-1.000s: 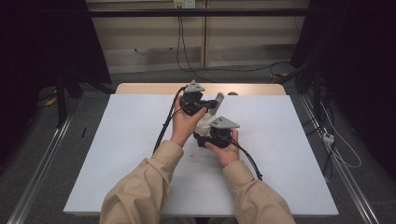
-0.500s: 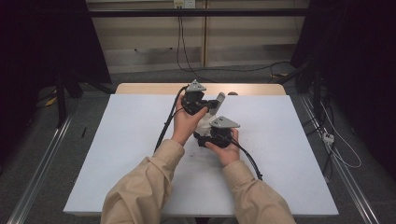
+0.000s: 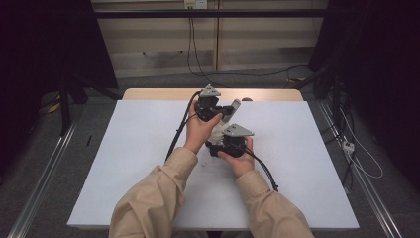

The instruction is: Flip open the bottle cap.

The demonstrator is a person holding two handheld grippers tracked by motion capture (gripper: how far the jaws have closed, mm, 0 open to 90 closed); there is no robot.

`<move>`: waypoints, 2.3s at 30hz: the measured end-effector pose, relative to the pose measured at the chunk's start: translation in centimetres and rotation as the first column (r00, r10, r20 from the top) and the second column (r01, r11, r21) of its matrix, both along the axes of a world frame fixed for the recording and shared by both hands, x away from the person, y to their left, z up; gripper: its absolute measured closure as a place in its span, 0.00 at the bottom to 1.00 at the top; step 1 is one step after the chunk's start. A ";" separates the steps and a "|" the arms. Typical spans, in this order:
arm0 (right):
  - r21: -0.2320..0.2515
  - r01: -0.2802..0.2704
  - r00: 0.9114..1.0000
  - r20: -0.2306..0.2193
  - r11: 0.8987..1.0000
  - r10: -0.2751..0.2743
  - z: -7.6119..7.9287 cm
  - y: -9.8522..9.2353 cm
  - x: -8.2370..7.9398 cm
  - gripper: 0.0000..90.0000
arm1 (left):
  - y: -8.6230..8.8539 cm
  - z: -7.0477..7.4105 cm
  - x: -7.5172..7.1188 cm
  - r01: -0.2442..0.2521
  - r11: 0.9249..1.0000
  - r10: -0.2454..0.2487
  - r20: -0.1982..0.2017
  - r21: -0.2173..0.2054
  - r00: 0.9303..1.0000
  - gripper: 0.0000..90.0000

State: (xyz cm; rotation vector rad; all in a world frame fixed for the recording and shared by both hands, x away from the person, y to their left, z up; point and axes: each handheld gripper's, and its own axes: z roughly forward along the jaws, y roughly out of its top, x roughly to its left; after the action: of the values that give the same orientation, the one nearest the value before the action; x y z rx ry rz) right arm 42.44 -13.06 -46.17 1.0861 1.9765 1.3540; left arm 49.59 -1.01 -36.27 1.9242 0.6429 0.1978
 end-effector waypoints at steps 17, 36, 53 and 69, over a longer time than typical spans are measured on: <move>0.001 0.000 1.000 -0.001 1.000 0.000 0.0 0.0 0.0 0.21 | -0.2 -0.4 0.1 0.000 1.000 0.000 -0.005 0.001 1.000 0.99; 0.006 -0.002 1.000 -0.006 1.000 0.002 0.0 -0.1 0.1 0.21 | -0.7 -1.0 0.2 0.008 0.999 -0.007 -0.013 0.038 1.000 1.00; -0.004 0.002 1.000 0.005 1.000 -0.002 0.0 0.0 0.0 0.19 | 0.2 -0.3 0.0 -0.013 1.000 0.014 -0.025 0.011 1.000 0.90; 0.037 -0.009 0.999 -0.053 0.999 0.010 1.4 -2.1 -2.3 0.04 | 4.3 0.8 -2.7 -0.029 0.999 0.028 -0.020 -0.044 0.999 0.32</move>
State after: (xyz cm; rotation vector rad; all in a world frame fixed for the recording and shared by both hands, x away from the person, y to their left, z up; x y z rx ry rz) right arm 40.11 -15.19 -44.80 1.1422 2.0042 1.3851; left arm 46.85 3.28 -35.49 1.8777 0.6828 0.1816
